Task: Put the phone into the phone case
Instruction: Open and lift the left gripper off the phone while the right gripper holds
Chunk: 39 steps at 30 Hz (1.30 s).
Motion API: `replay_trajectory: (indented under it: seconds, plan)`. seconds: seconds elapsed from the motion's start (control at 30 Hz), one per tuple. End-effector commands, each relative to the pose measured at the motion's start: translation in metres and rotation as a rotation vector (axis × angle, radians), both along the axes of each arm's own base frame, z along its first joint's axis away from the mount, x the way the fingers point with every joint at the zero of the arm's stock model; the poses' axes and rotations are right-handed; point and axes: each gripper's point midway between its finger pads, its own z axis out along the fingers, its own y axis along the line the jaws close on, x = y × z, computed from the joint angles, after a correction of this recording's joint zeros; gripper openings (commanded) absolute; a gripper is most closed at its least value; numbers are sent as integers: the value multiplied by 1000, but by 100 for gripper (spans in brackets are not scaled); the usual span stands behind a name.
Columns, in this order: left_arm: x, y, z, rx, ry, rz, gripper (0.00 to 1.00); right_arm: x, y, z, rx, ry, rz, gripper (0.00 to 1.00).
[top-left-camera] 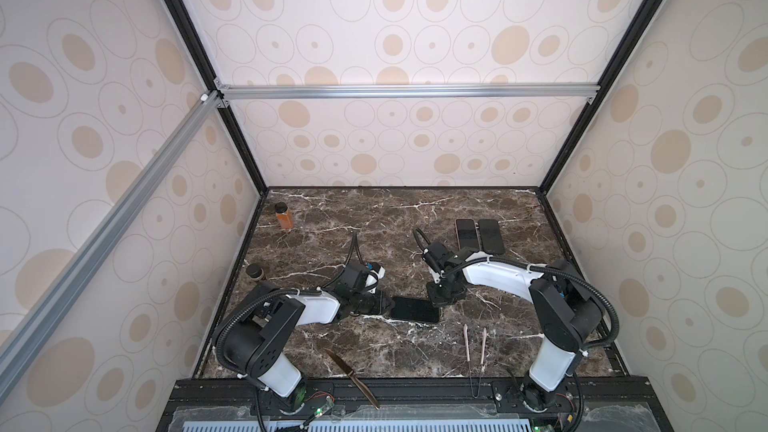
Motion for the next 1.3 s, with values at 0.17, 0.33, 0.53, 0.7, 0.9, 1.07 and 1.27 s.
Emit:
replay_trajectory:
  seconds: [0.17, 0.33, 0.53, 0.7, 0.9, 1.07, 1.27]
  plan:
    - [-3, 12, -4, 57, -4, 44, 16, -23, -35, -92, -248, 66, 42, 13]
    - [1, 20, 3, 77, -37, 79, 16, -25, -38, -90, -282, 62, 51, 13]
    - [-1, 25, 15, 62, -67, 104, 17, -27, -36, -91, -266, 74, 46, 14]
    - [-3, 31, 30, 45, -110, 133, 18, -32, -35, -86, -246, 80, 45, 15]
    - [-2, 40, 56, 66, -177, 144, 24, -31, -35, -79, -246, 69, 45, 16]
    - [3, 48, 79, 79, -233, 164, 32, -29, -32, -78, -237, 69, 44, 18]
    - [5, 55, 92, 100, -262, 181, 41, -29, -34, -77, -247, 65, 48, 18]
